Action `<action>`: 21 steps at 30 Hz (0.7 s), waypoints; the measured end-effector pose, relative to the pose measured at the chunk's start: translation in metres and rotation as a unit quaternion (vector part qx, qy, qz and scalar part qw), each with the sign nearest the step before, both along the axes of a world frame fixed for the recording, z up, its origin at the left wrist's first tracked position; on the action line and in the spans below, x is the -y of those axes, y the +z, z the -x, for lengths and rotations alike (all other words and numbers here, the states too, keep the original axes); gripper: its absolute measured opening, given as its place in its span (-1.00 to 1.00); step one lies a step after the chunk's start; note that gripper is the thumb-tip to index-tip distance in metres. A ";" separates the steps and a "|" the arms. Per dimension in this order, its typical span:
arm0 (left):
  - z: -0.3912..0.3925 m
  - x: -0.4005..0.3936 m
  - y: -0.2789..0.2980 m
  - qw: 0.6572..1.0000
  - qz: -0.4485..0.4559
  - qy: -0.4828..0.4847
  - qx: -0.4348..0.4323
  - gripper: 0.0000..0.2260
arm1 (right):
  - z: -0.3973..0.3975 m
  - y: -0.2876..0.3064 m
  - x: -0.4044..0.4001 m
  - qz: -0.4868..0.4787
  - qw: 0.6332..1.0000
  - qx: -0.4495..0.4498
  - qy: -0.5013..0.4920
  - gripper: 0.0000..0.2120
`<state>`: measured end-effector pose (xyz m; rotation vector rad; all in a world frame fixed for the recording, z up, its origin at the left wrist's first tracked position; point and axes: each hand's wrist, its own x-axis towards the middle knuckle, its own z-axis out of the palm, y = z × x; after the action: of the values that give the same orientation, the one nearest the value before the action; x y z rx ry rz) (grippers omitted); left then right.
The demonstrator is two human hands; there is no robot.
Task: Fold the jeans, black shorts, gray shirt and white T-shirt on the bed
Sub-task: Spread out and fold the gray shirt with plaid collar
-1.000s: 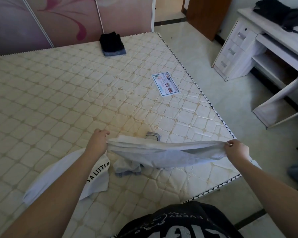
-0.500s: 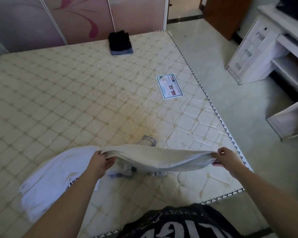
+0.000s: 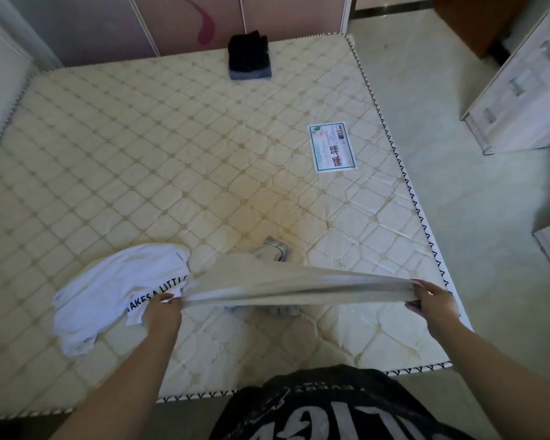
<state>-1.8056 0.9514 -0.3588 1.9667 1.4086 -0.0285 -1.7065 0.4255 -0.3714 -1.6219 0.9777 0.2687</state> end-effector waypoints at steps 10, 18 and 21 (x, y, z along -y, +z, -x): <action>-0.020 0.022 0.019 0.989 0.110 -0.057 0.084 -0.71 | -0.015 0.007 0.006 -0.024 0.999 -0.005 0.040 -0.73; -0.083 0.031 0.040 0.947 0.300 0.061 0.096 -0.78 | -0.037 0.005 -0.023 -0.168 0.986 0.000 -0.023 -0.85; -0.120 0.027 0.058 0.956 0.270 -0.001 0.115 -0.69 | -0.072 0.008 -0.047 -0.108 0.994 0.018 -0.019 -0.83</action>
<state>-1.6853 0.9245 -0.3003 1.4649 1.1013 -0.1635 -1.6343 0.4726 -0.3636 -1.4059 0.9197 0.3077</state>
